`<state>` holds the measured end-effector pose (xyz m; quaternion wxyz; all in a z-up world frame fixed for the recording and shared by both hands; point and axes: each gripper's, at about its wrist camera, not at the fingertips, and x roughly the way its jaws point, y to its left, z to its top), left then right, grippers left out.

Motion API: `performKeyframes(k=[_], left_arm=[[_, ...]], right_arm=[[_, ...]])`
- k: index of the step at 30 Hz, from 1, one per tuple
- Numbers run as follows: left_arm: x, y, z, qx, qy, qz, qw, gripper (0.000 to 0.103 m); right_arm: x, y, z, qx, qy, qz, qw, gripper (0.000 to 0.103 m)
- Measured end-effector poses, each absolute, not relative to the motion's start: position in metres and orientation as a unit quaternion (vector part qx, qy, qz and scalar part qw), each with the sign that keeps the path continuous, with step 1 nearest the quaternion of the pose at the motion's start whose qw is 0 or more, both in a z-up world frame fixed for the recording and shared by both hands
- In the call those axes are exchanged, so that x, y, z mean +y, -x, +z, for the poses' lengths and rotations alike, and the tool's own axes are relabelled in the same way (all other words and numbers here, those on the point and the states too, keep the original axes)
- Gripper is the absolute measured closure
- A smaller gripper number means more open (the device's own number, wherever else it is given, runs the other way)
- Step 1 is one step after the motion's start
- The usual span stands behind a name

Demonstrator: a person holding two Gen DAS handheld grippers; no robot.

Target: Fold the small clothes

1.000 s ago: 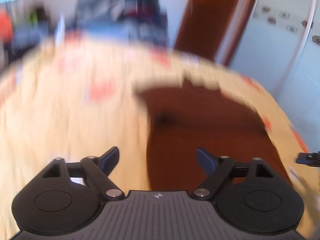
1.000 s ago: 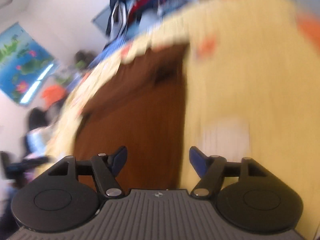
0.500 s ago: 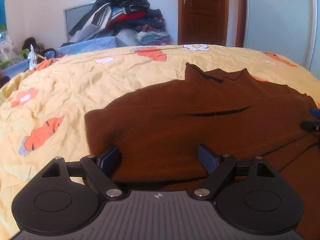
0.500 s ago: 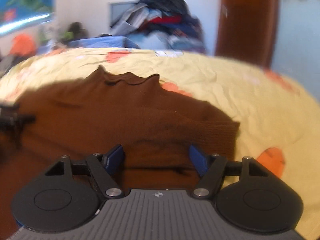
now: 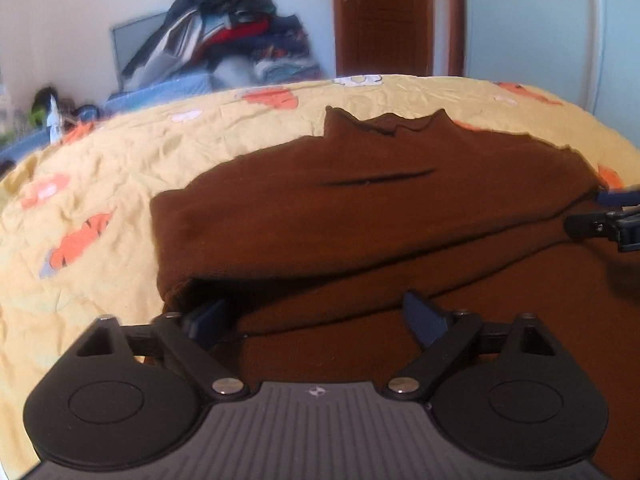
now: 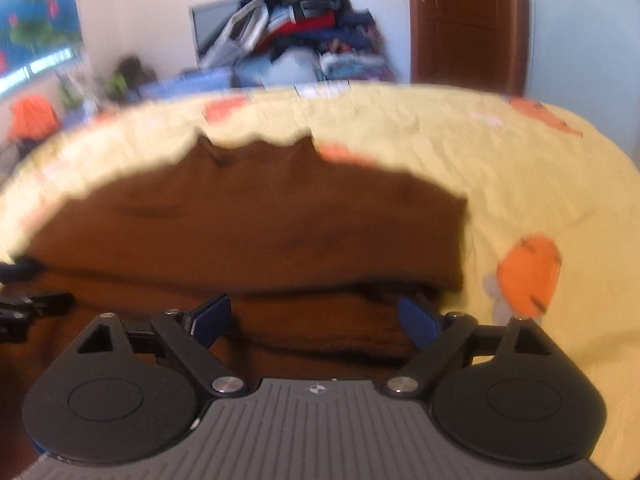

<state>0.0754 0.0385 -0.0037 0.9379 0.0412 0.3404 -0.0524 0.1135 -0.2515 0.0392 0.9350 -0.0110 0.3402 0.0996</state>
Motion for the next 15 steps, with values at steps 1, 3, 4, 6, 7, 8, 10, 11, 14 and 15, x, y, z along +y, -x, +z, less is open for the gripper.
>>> performKeyframes(k=[1,3,4,6,7,8,10,11,14,15], left_arm=[[0.041,-0.076,-0.003,0.345,-0.041,-0.047,0.936,0.007],[0.045,-0.072,0.000,0.350,-0.051,-0.034,0.935,0.008],[0.046,-0.066,0.003,0.354,-0.050,-0.026,0.934,0.009],[0.048,-0.052,0.011,0.364,-0.027,-0.016,0.931,0.009],[0.048,-0.043,0.014,0.370,-0.006,-0.018,0.929,0.009],[0.047,-0.036,0.015,0.376,0.017,-0.026,0.926,0.009],[0.041,-0.024,0.010,0.393,0.034,-0.027,0.919,0.009],[0.035,-0.018,0.007,0.390,0.018,-0.016,0.921,0.009],[0.029,-0.001,-0.001,0.360,-0.019,-0.010,0.933,0.008],[0.032,0.002,0.001,0.366,-0.013,-0.010,0.930,0.007]], right_arm=[[-0.249,-0.110,0.034,0.331,0.041,0.107,0.937,0.010],[-0.251,-0.110,0.037,0.337,0.044,0.107,0.934,0.010],[-0.252,-0.109,0.039,0.342,0.053,0.100,0.933,0.010],[-0.254,-0.104,0.045,0.353,0.046,0.072,0.932,0.011],[-0.252,-0.098,0.051,0.359,0.033,0.051,0.931,0.011],[-0.251,-0.090,0.055,0.362,0.010,0.048,0.931,0.011],[-0.243,-0.071,0.057,0.367,-0.029,0.086,0.926,0.005],[-0.235,-0.064,0.054,0.375,-0.026,0.093,0.922,0.002],[-0.212,-0.037,0.035,0.359,0.056,0.090,0.927,0.000],[-0.216,-0.032,0.033,0.351,0.047,0.093,0.931,0.000]])
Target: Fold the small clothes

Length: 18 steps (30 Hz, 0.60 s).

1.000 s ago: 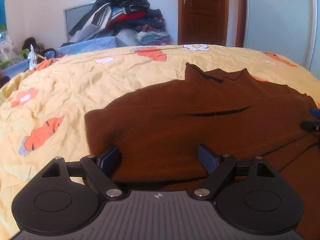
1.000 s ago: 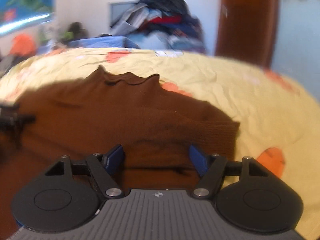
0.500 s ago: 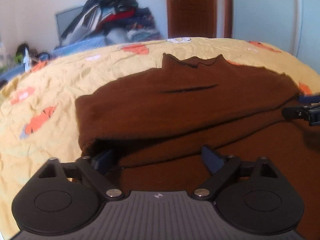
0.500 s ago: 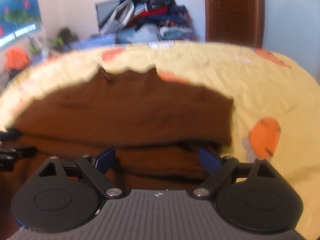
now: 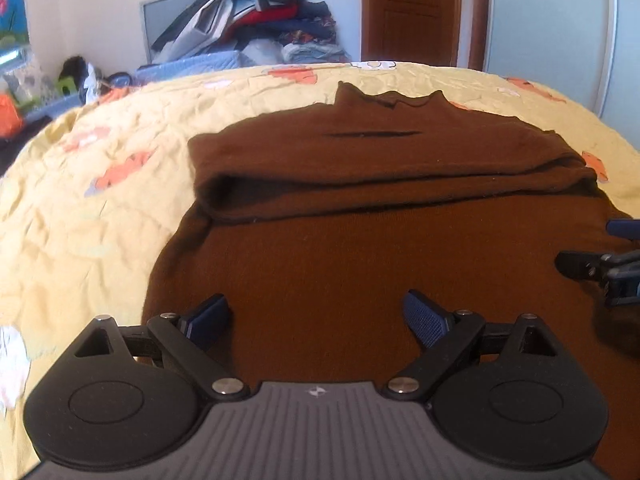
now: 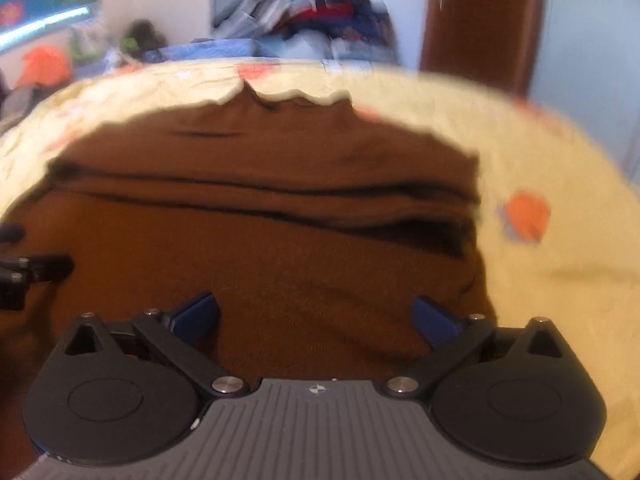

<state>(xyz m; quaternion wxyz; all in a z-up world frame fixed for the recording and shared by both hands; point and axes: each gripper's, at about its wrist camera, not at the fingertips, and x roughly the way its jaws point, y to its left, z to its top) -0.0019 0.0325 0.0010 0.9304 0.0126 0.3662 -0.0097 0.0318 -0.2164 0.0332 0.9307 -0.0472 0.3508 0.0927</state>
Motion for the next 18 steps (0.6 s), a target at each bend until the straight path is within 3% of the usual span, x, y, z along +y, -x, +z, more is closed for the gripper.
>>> performKeyframes(k=[5,8,10,18], left_arm=[[0.041,0.029,0.008,0.388,0.004,-0.016,0.921,0.007],[0.035,0.056,-0.001,0.353,-0.036,-0.021,0.935,0.007],[0.039,0.060,0.000,0.359,-0.025,-0.015,0.933,0.007],[0.027,0.085,0.007,0.388,-0.025,-0.014,0.921,0.007]], right_arm=[[-0.230,-0.018,0.050,0.383,0.025,0.043,0.923,0.000],[-0.222,0.005,0.046,0.389,0.029,0.071,0.918,0.000],[-0.222,0.022,0.035,0.347,0.054,0.079,0.933,0.000],[-0.229,0.023,0.036,0.350,0.040,0.073,0.933,0.000]])
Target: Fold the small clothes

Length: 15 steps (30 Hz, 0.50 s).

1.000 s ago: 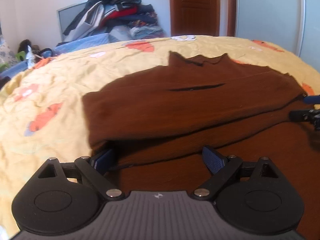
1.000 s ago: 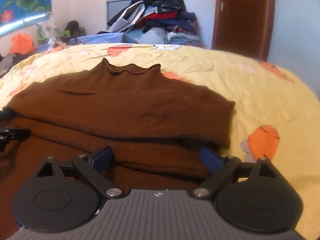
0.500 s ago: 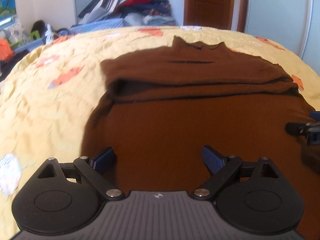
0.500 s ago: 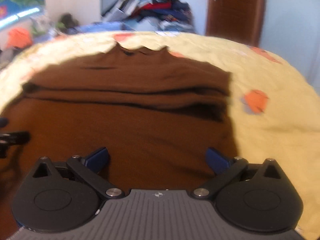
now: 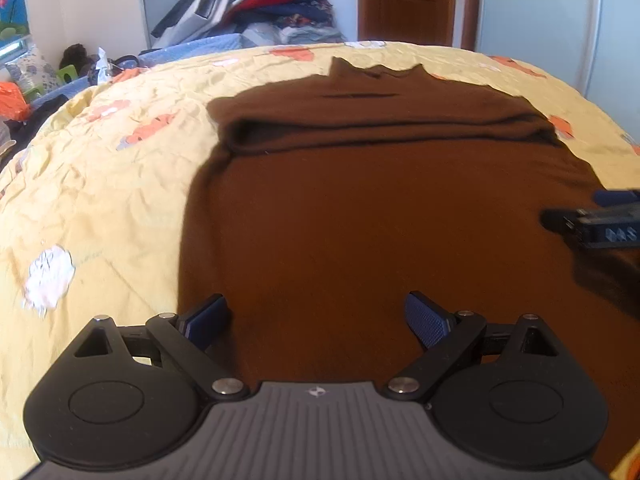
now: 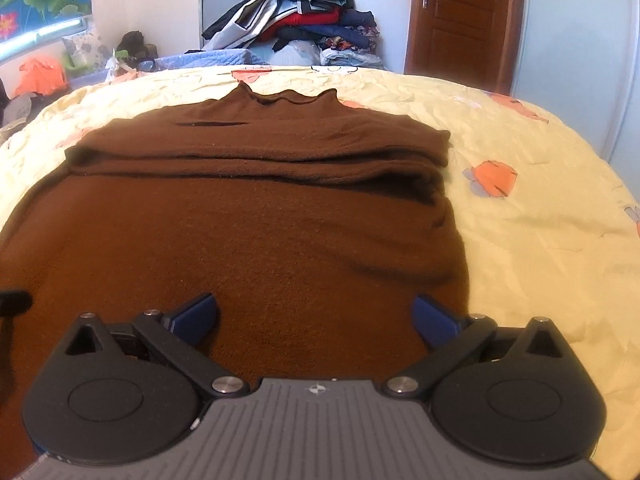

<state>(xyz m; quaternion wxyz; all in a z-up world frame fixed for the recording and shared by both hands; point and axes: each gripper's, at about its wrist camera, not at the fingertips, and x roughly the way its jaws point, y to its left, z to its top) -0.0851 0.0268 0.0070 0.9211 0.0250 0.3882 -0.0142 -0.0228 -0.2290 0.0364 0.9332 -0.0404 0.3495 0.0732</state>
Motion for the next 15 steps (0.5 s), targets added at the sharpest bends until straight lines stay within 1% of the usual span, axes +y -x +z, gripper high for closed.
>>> performKeyframes(k=[10,12,15], left_arm=[[0.014,0.119,0.006,0.396,-0.006,-0.019,0.918,0.005],[0.014,0.125,0.006,0.398,-0.011,-0.026,0.917,0.005],[0.014,0.136,0.003,0.387,-0.024,-0.039,0.921,0.005]], right_arm=[[-0.223,0.020,0.039,0.359,0.042,0.064,0.930,0.000],[-0.222,0.027,0.048,0.374,0.021,0.052,0.926,0.000],[-0.220,0.050,0.055,0.369,-0.001,0.085,0.926,0.000]])
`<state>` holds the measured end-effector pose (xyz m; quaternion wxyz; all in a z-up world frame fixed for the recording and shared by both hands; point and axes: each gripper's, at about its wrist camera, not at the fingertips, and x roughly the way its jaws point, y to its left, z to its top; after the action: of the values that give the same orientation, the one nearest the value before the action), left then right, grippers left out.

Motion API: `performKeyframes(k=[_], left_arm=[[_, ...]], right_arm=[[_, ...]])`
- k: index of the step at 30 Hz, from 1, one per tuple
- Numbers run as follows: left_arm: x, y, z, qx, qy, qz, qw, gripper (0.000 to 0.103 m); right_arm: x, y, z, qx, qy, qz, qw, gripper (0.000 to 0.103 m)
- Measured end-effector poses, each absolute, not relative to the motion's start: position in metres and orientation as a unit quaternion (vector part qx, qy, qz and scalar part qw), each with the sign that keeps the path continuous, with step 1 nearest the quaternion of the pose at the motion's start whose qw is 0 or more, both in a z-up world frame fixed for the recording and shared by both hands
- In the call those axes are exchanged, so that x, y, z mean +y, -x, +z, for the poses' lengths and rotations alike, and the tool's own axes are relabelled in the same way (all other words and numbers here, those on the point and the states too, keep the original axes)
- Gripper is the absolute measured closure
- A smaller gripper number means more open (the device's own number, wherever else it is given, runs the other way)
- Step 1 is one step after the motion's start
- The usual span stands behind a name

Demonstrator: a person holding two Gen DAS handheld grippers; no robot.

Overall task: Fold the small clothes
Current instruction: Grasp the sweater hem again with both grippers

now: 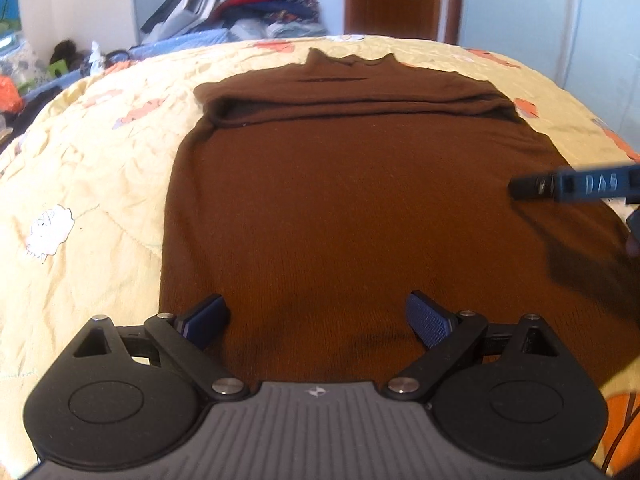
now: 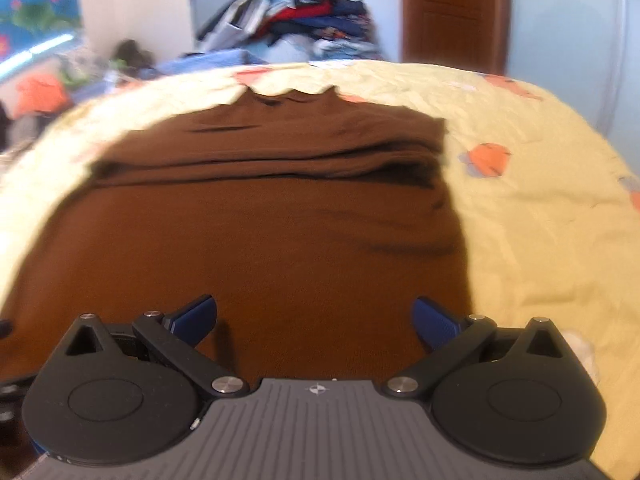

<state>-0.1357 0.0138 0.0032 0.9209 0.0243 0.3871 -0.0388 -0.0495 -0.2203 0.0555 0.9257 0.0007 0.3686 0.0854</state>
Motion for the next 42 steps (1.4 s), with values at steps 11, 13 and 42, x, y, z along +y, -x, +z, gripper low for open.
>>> performKeyframes(k=[11,13,42], left_arm=[[0.111,0.158,0.021,0.438,0.094,-0.023,0.894,0.005],[0.142,0.164,0.020,0.437,0.205,-0.043,0.875,0.005],[0.163,0.124,-0.023,0.400,0.518,-0.283,0.701,0.008]], right_arm=[[-0.260,0.116,0.064,0.396,0.016,0.107,0.912,0.000],[-0.285,0.127,0.071,0.404,-0.033,0.099,0.909,0.000],[-0.354,0.110,0.037,0.507,-0.410,0.264,0.711,0.009]])
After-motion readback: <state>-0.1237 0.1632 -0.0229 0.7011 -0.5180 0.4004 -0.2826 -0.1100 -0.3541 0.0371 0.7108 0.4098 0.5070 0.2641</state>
